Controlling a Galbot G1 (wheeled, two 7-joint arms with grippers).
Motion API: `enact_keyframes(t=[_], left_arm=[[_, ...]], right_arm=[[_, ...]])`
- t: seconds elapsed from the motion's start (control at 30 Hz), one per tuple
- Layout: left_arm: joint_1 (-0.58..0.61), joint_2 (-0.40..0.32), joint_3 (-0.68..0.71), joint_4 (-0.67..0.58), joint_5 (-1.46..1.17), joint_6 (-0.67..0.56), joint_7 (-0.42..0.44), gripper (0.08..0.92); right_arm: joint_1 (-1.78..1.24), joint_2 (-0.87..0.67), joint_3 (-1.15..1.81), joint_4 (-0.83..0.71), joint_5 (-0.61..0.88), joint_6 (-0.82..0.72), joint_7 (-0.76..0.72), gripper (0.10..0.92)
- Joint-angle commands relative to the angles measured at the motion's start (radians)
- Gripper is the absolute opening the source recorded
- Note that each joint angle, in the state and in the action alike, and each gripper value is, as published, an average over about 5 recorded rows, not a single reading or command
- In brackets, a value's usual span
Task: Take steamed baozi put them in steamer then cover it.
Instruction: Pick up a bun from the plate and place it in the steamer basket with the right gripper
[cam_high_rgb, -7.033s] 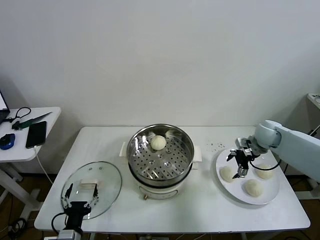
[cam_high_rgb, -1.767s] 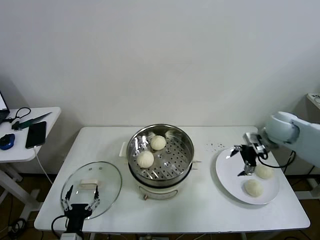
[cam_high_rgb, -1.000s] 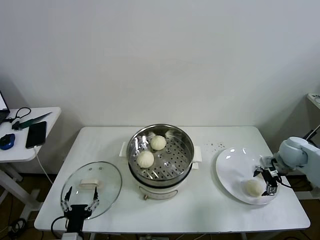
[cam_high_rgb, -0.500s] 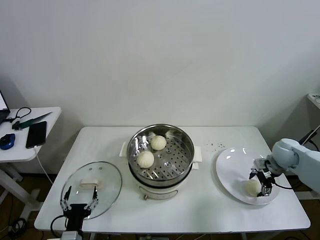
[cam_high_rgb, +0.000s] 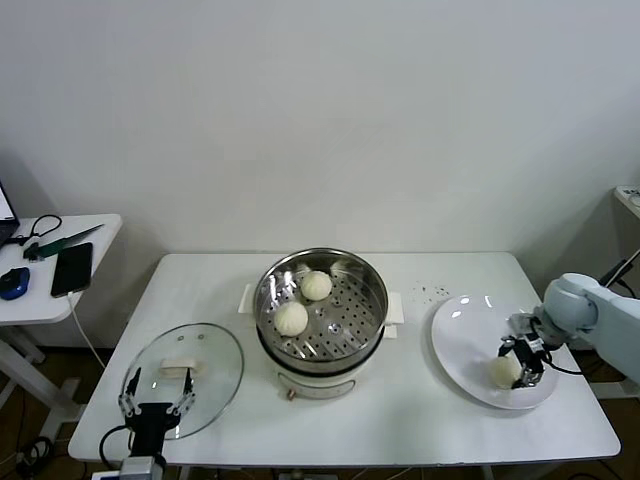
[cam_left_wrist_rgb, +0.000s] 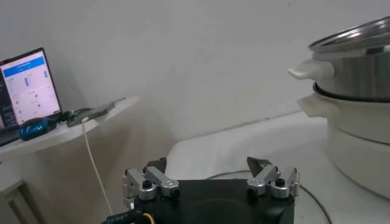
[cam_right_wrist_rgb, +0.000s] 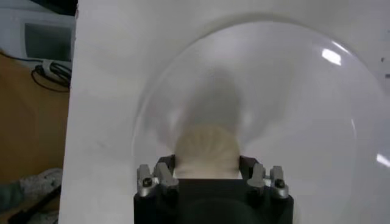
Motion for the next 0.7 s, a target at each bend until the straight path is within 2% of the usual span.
enact_keyframes(t=[0.03, 0.37, 0.7], left_arm=[[0.004, -0.001, 0.004, -0.003, 0.003, 0.001, 0.000, 0.823], [0.015, -0.004, 0.004, -0.011, 0.001, 0.001, 0.002, 0.823], [0.026, -0.002, 0.007, -0.012, -0.004, -0.001, 0.003, 0.823]], right_arm=[[0.428, 0.105, -0.264, -0.009, 0.017, 0.266, -0.056, 0.679], [0.734, 0.353, -0.382, 0.033, 0.002, 0.548, -0.081, 0.687], [0.724, 0.569, -0.345, 0.110, 0.011, 0.595, -0.084, 0.695]])
